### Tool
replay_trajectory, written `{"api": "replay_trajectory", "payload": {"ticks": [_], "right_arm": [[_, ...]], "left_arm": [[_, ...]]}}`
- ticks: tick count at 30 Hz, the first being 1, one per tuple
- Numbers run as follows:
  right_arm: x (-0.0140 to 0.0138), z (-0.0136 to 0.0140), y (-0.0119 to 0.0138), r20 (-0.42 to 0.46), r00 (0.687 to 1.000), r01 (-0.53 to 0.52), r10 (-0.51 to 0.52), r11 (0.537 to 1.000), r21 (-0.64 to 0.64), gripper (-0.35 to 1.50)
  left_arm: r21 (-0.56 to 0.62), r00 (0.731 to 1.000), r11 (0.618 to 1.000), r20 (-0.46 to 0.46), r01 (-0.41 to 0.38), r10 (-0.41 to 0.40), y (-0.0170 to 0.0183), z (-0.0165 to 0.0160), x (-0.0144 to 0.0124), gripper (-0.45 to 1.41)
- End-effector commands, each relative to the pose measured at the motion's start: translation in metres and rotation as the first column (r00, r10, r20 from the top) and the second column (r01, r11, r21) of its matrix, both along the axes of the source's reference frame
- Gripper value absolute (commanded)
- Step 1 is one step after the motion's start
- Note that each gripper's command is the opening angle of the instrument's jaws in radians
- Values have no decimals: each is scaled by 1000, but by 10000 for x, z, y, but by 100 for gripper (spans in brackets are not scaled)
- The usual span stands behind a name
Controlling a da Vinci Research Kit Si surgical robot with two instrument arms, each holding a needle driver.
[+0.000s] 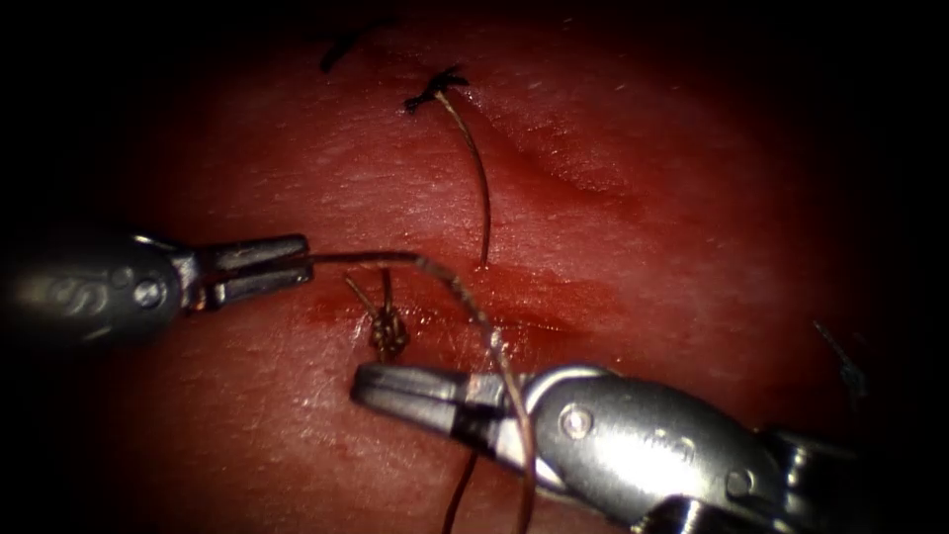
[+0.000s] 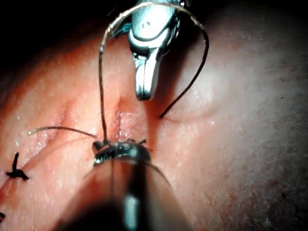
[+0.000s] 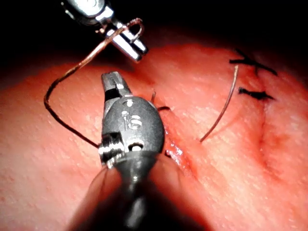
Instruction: Wound Closure
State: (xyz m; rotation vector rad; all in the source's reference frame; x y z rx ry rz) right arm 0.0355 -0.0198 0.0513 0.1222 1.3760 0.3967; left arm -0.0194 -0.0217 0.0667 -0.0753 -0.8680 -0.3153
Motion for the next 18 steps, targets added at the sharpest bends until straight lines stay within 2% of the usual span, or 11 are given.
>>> {"api": "replay_trajectory", "payload": {"ticks": [1,4,7,12,18], "right_arm": [[7,-7,6,-19,1000,-19,19,1000,-18,-35],[6,-17,11,-61,996,-71,67,996,-56,-35],[7,-18,14,-77,993,-95,90,993,-68,-35],[12,-19,16,-81,992,-108,102,991,-79,-35],[20,-15,21,-42,989,-148,144,981,-126,-35]], "left_arm": [[0,1000,1000,-13,-9,9,-2,11,-8,-45],[-3,996,999,-83,-37,36,-16,32,-9,-45],[0,994,999,-99,-41,41,-23,33,-11,-45],[-6,990,998,-126,-61,60,-33,19,-22,-45],[-20,987,996,-137,-83,79,-40,-9,-39,-45]]}}
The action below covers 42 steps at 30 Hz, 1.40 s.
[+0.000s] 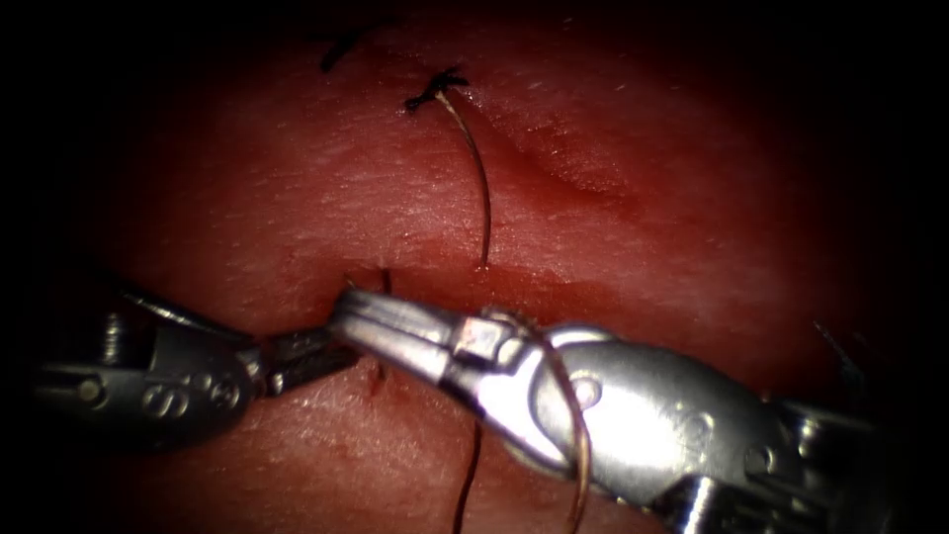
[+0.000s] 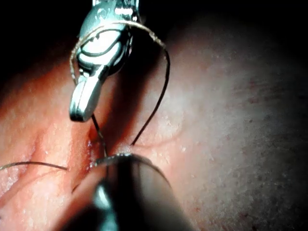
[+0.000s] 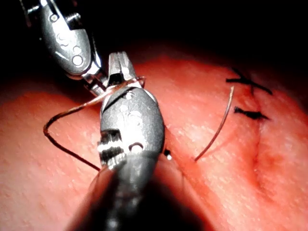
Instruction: Wound Closure
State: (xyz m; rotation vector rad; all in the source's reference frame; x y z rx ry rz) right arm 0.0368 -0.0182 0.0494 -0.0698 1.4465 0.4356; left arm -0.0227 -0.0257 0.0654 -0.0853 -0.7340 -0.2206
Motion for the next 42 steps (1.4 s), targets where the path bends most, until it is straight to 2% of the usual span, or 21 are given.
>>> {"api": "replay_trajectory", "payload": {"ticks": [1,4,6,7,8,9,12,13,14,18,25,27,31,37,39,42], "right_arm": [[8,5,5,13,1000,-9,9,1000,-16,-35],[5,10,8,55,998,-37,38,999,-24,-32],[2,14,11,72,996,-53,55,998,-23,5],[1,17,11,85,995,-52,54,998,-22,15],[0,23,11,121,992,-39,41,999,-18,42],[1,26,10,142,989,-25,27,1000,-14,57],[1,38,3,199,979,26,-29,999,20,63],[2,47,-2,217,975,45,-57,997,56,83],[2,47,-2,217,975,45,-57,997,56,83],[1,58,-8,244,965,74,-98,991,107,110],[-2,61,-13,239,961,110,-136,987,118,105],[-2,60,-14,214,964,133,-156,984,119,96],[-2,58,-16,183,966,162,-182,980,118,93],[-4,58,-19,122,964,224,-237,969,107,83],[-5,58,-19,94,960,255,-264,962,102,78],[-5,58,-19,76,961,259,-266,961,93,71]], "left_arm": [[-1,1000,1000,2,-3,3,-1,0,-7,-45],[-5,1000,1000,-3,-15,15,-4,-11,-7,-45],[0,1000,1000,-8,-18,18,-7,-14,-6,-45],[2,1000,1000,-9,-20,20,-7,-15,-5,-45],[0,1000,1000,-9,-26,26,-7,-18,-3,-45],[2,1000,1000,-8,-26,26,-6,-20,-2,-45],[-1,999,999,-5,-41,41,-1,-29,2,-45],[-7,998,998,-5,-59,59,3,-38,4,-45],[-7,998,998,-5,-59,59,3,-38,4,-45],[-35,998,997,13,-63,63,18,-57,4,-45],[-49,995,995,46,-89,91,44,-73,-5,-45],[-52,992,993,75,-102,105,53,-69,-16,-45],[-30,984,988,89,-150,153,67,-53,-31,-45],[-8,959,960,59,-279,279,95,-15,-53,-45],[23,932,932,30,-361,361,97,1,-55,-45],[38,920,920,22,-391,390,97,10,-53,-45]]}}
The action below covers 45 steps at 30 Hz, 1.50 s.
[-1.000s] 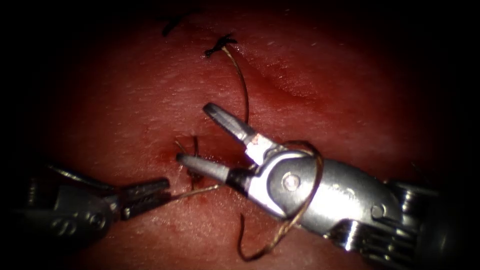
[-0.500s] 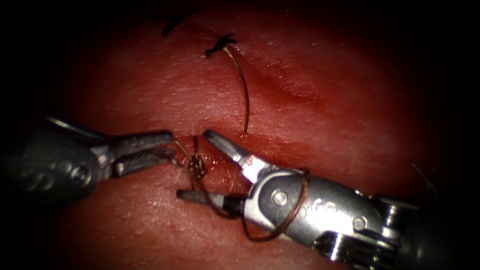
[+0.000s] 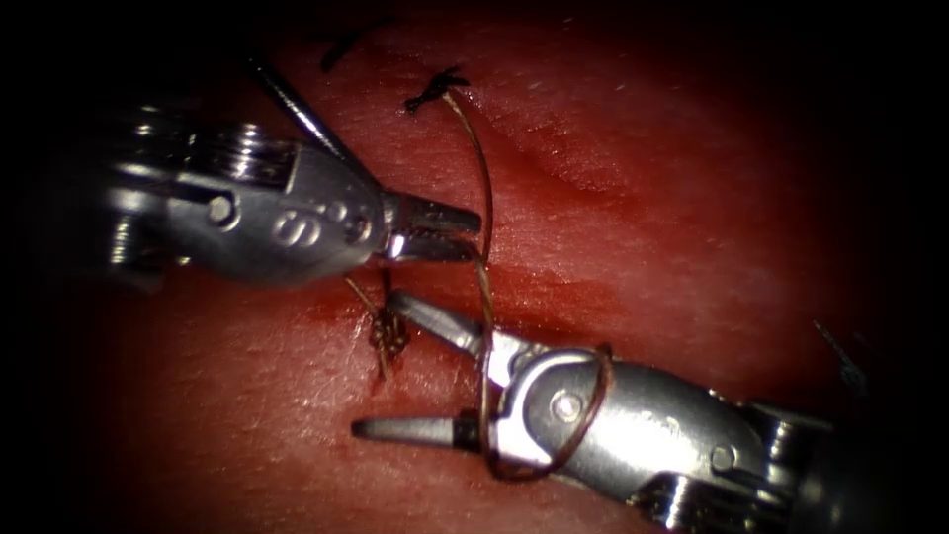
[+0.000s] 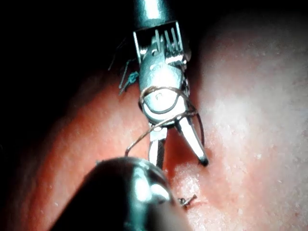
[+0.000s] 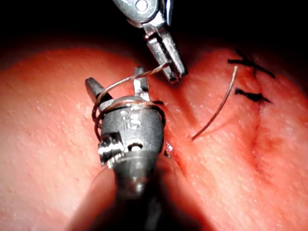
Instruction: Wound Closure
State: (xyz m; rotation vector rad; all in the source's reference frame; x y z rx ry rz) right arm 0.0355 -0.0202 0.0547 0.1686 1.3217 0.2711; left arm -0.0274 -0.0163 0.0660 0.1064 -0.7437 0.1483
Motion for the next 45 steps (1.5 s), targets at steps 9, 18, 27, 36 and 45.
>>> {"api": "replay_trajectory", "payload": {"ticks": [9,18,27,36,45], "right_arm": [[-7,0,27,-186,975,-126,123,992,-8,16],[-18,2,37,-308,935,-166,175,985,54,17],[-20,12,43,-279,926,-246,255,967,68,41],[-24,25,43,-152,917,-362,369,930,70,53],[-23,41,38,91,884,-467,459,874,131,46]], "left_arm": [[-1,999,999,21,-39,39,-14,26,6,-45],[25,998,1000,62,-4,3,-22,48,8,-45],[-2,997,999,62,38,-38,-62,41,18,-45],[-31,994,995,54,98,-96,-97,5,20,-45],[-42,989,989,50,140,-138,-100,-4,5,-45]]}}
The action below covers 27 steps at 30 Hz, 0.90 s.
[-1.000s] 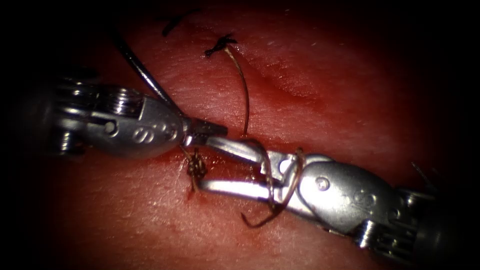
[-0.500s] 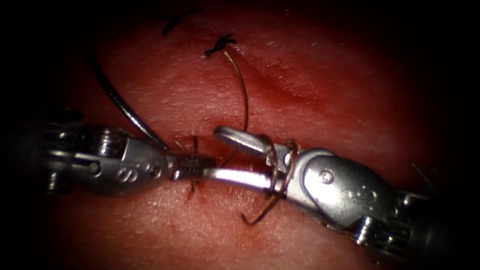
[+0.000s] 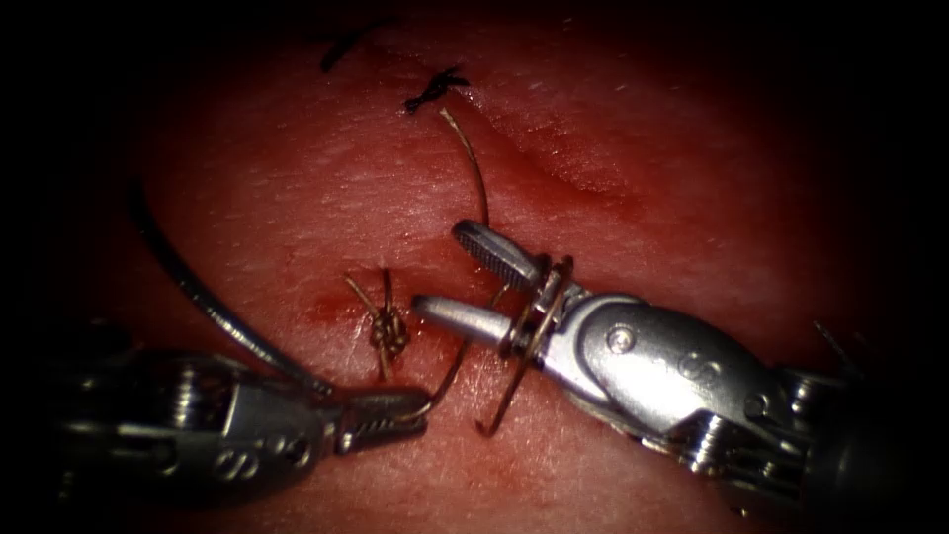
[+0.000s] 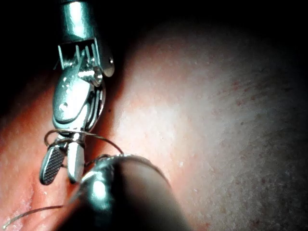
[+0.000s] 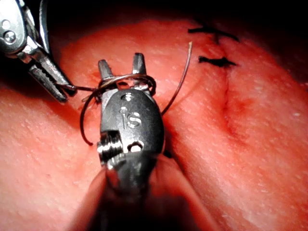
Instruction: Wound Closure
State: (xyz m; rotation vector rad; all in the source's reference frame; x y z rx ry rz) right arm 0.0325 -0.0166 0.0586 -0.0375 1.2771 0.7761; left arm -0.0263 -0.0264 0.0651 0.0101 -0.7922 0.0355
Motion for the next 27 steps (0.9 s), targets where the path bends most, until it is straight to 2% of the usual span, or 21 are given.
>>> {"api": "replay_trajectory", "payload": {"ticks": [1,11,17,27], "right_arm": [[6,7,1,31,999,-17,16,999,33,42],[-1,30,28,142,985,-113,102,991,77,41],[3,52,44,151,982,-124,111,989,80,42],[22,78,43,169,981,-121,97,983,139,44]], "left_arm": [[-9,1000,1000,-11,11,-11,6,8,-5,-45],[-6,999,999,-11,46,-46,40,18,-9,-45],[-5,998,998,-16,55,-55,56,28,-14,-45],[4,998,998,-18,65,-65,60,34,-6,-45]]}}
